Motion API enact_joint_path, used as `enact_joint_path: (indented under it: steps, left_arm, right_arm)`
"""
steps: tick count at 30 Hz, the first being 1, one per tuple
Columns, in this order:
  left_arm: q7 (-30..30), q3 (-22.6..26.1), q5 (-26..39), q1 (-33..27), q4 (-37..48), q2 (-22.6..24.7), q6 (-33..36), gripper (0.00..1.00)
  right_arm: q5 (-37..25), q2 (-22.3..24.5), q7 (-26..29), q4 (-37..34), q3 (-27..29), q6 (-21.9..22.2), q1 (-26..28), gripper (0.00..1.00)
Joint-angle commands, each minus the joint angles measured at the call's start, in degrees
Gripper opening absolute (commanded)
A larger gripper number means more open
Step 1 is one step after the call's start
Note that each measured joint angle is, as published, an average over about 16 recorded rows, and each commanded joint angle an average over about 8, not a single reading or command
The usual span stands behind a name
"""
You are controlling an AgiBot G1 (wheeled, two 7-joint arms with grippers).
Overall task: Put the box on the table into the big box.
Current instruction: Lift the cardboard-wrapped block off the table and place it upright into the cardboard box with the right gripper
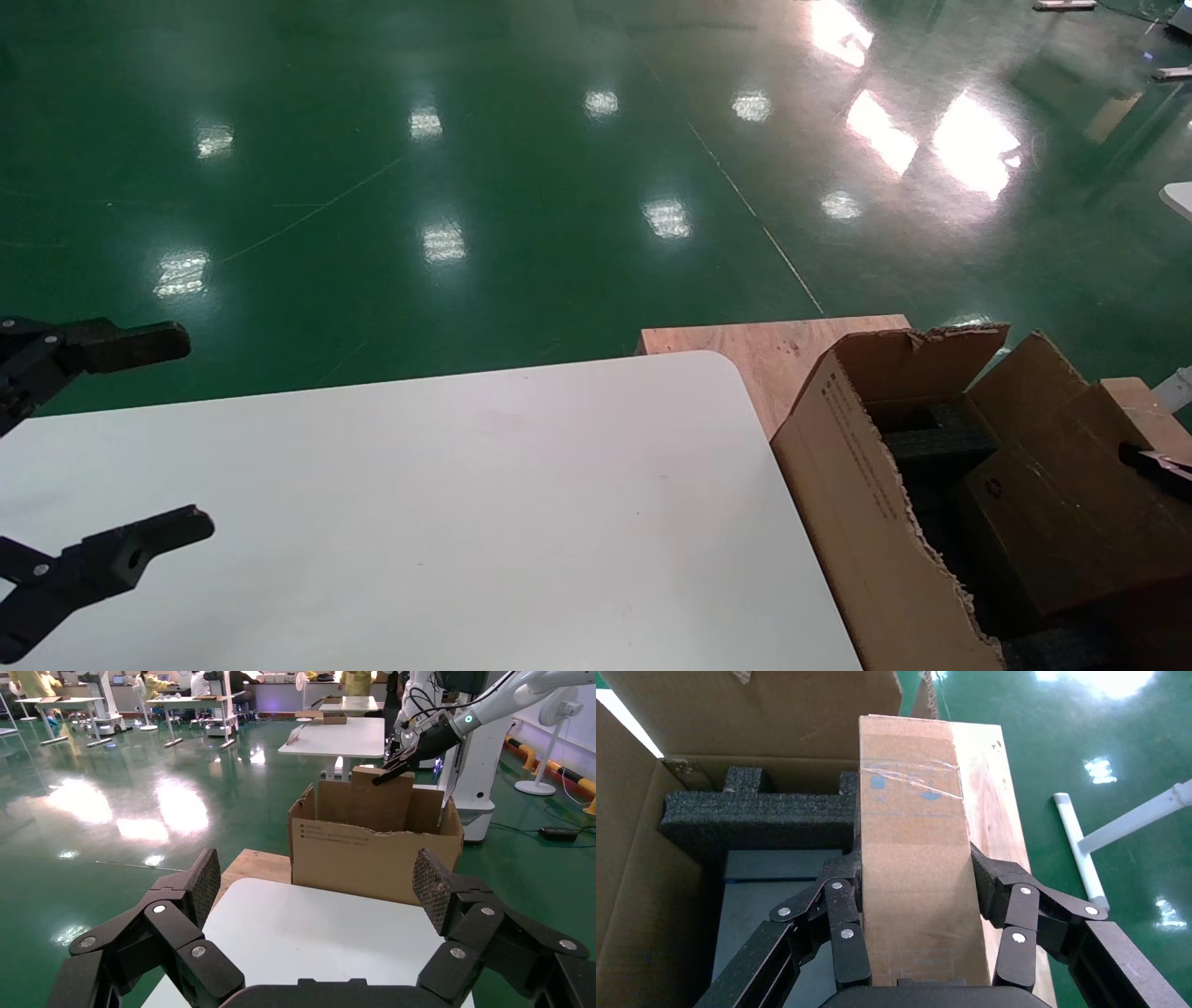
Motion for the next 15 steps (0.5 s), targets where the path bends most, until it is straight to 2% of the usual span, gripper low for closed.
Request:
enact_joint_path:
  steps: [1,15]
  left_arm:
    - [0.0,0.0,0.0,0.0,0.0,0.0,0.0,1.0]
    - [0.0,0.0,0.0,0.0,0.0,0.0,0.0,1.0]
  right_arm:
    - [1.2,-0.5,-0.9,-0.9,-2.0,0.0,1.2,0.0]
    - [8.8,-3.6,-6.2,-5.5,-17.9,-0.6,10.1,0.0]
